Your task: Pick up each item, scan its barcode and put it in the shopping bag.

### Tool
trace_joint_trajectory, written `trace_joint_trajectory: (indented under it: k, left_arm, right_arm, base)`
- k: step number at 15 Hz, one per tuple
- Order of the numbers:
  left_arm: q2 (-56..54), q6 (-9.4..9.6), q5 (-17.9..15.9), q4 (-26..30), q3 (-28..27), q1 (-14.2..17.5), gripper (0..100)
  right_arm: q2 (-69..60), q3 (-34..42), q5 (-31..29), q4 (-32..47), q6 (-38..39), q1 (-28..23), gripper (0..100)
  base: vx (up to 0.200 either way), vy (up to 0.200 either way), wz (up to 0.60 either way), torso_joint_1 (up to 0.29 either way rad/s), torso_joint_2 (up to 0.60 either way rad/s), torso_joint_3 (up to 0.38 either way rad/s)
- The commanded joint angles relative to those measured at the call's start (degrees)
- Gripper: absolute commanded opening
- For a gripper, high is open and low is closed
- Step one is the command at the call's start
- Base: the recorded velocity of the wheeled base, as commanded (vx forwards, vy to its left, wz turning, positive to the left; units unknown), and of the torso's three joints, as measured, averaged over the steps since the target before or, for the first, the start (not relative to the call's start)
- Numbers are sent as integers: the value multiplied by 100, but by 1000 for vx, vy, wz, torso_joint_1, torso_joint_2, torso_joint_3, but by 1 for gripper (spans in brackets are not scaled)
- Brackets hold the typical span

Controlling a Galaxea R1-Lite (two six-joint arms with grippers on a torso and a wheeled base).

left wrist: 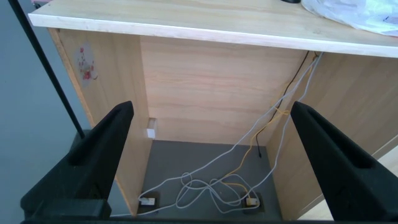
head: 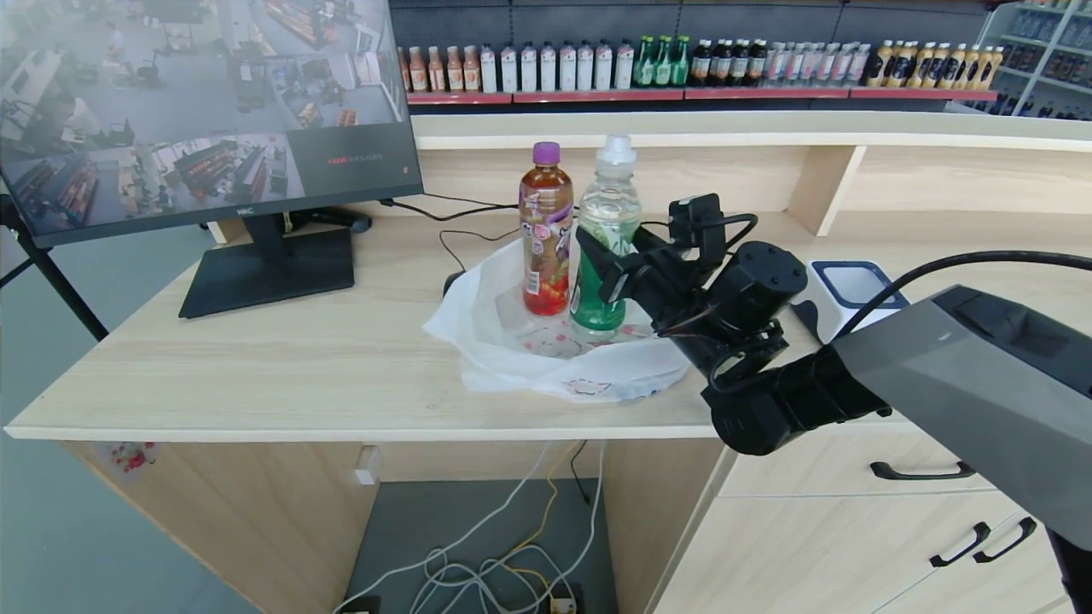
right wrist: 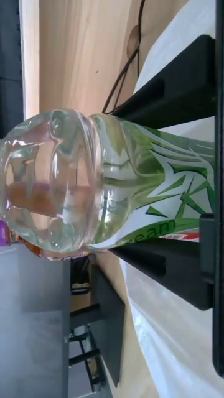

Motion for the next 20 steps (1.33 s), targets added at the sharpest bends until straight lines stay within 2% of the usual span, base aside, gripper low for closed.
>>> trace_joint_trajectory:
  k: [1, 20]
  left_arm:
    - [-2, -3, 0, 0, 0, 0, 100]
    - [-2, -3, 0, 0, 0, 0, 100]
  right_arm:
    - [115, 21, 0, -68, -13, 3, 0]
    - [212, 188, -9, -147, -57, 3, 0]
  base:
    - [0, 0, 0, 0, 0, 0]
    - [0, 0, 0, 0, 0, 0]
